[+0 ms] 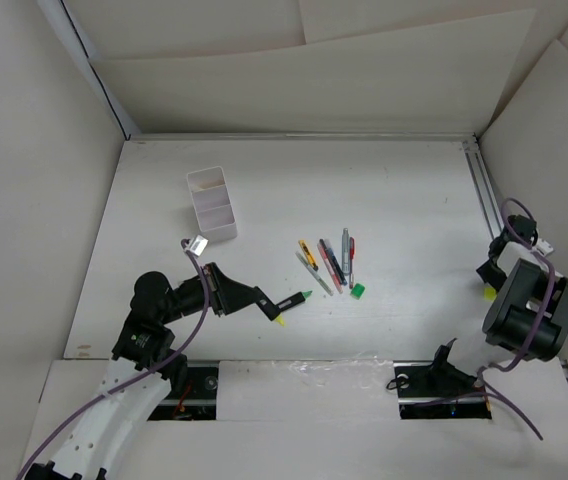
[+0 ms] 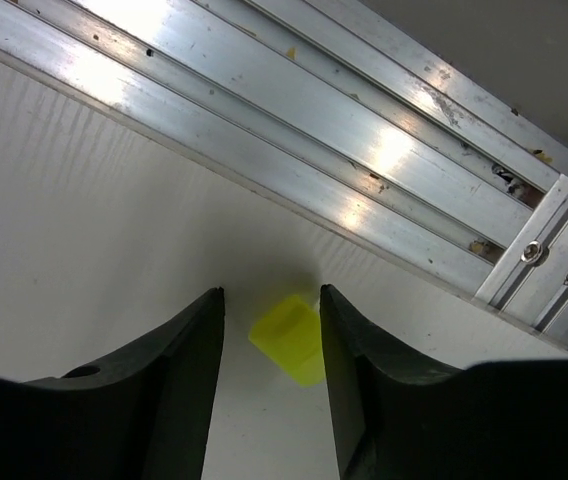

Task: Sort the stationery into containers
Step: Move the pen cap to the center of the board.

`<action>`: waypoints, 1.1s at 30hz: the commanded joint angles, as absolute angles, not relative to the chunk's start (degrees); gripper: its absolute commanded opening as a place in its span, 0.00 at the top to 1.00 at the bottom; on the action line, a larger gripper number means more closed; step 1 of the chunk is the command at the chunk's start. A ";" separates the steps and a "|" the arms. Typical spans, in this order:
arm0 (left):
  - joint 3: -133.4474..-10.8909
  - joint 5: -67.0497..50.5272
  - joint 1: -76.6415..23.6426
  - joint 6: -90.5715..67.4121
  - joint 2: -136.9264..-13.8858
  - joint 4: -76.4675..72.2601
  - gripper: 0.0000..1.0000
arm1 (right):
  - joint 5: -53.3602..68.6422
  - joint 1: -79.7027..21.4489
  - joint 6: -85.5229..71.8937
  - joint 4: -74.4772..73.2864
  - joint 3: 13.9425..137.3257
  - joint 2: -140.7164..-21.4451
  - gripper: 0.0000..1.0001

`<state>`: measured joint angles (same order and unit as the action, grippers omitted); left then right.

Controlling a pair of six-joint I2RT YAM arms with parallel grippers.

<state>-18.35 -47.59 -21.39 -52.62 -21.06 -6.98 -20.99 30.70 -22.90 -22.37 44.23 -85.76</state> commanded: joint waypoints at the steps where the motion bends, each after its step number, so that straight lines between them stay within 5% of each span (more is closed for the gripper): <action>1: -19.78 -48.34 -21.45 -52.73 -20.21 -8.96 1.00 | -21.53 30.85 -23.64 -22.59 46.32 -87.18 0.53; 8: -20.30 -48.34 -21.45 -52.73 -19.60 -8.44 1.00 | -20.48 30.85 -22.41 -21.88 47.55 -89.03 0.66; 15: -20.30 -48.34 -21.45 -52.21 -20.92 -9.05 1.00 | -19.78 30.24 -21.09 -21.27 45.88 -84.47 0.40; 18: -20.30 -48.34 -21.45 -52.21 -20.39 -8.53 1.00 | -18.64 30.23 -21.70 -21.27 44.30 -82.35 0.51; 24: -22.14 -47.72 -21.45 -50.27 -18.38 -4.75 1.00 | -15.03 29.62 -24.96 -22.76 43.77 -81.83 0.51; 33: -22.15 -47.20 -21.45 -49.66 -17.84 -3.69 1.00 | -16.27 29.10 -25.58 -24.43 44.47 -81.83 0.38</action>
<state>-20.32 -47.09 -21.39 -50.83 -18.39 -2.22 -16.23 29.87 -24.73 -23.16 44.03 -82.85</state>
